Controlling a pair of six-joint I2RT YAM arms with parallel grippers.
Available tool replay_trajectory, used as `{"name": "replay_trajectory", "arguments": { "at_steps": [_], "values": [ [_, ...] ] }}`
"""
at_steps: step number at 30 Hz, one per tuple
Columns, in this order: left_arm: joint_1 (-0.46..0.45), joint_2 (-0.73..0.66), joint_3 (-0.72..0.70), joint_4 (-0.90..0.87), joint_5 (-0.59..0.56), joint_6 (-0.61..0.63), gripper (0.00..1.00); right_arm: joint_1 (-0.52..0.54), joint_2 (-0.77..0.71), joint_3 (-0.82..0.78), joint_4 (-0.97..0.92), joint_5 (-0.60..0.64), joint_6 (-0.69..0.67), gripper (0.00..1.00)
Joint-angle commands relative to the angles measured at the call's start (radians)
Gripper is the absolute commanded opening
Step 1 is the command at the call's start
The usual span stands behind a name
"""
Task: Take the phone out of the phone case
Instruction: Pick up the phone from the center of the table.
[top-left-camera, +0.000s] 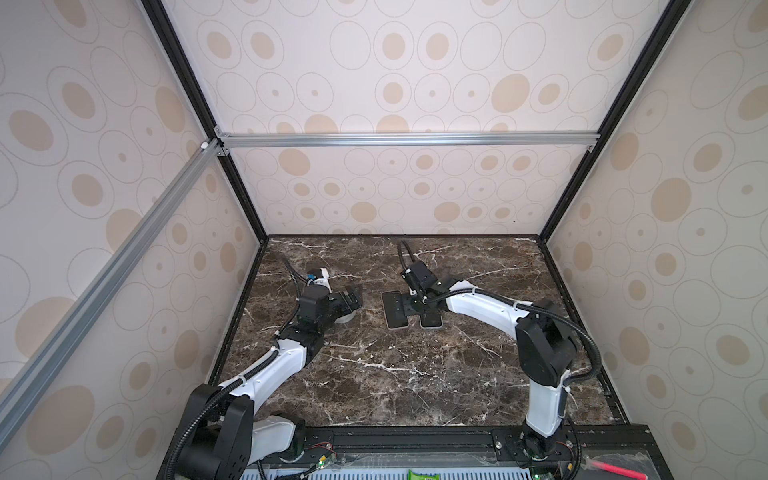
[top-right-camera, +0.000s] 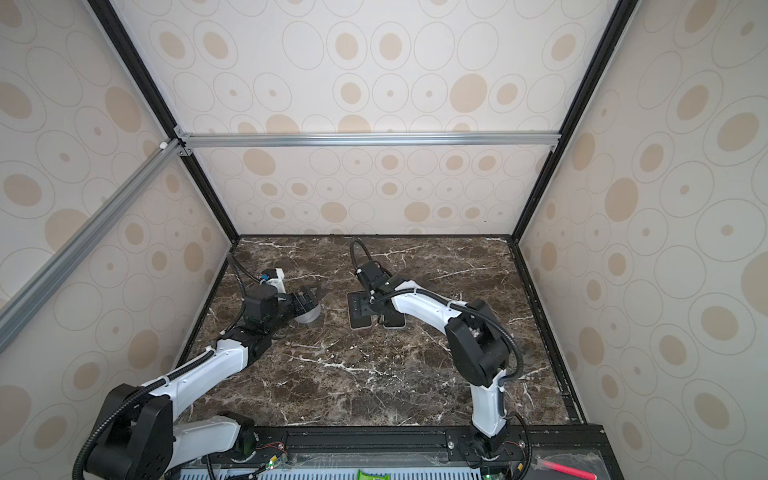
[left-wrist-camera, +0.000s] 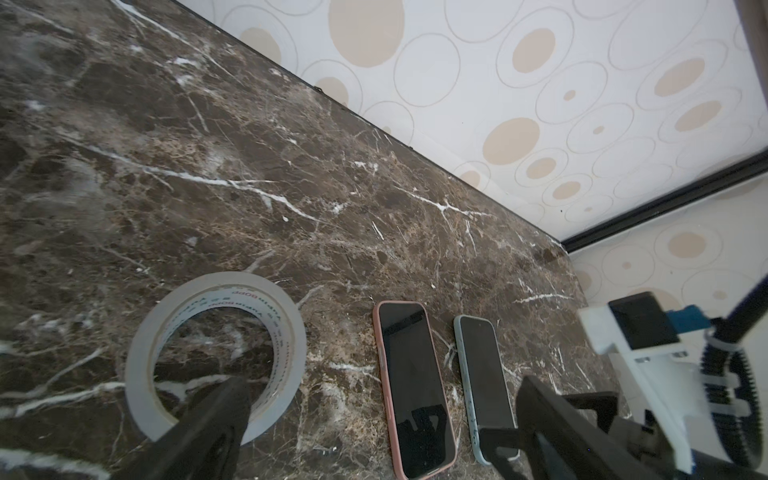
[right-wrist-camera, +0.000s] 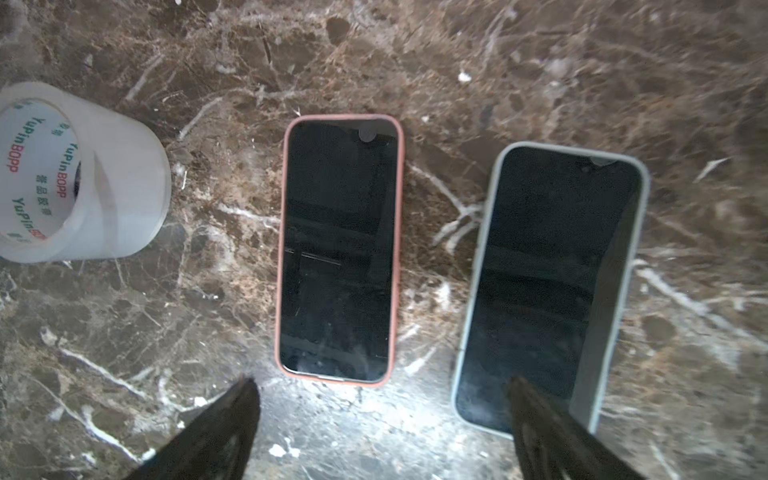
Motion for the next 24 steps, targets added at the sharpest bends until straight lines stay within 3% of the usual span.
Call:
{"name": "replay_trajectory", "arguments": {
  "at_steps": [1, 24],
  "values": [
    [0.037, -0.032, -0.023, 0.037, 0.051, -0.047, 0.99, 0.020, 0.079, 0.082, -0.101, 0.019, 0.034, 1.00],
    [0.088, -0.075, -0.068, 0.040, 0.075, -0.048, 0.99, 0.082, 0.328, 0.401, -0.298, 0.111, 0.070, 1.00]
  ]
}}
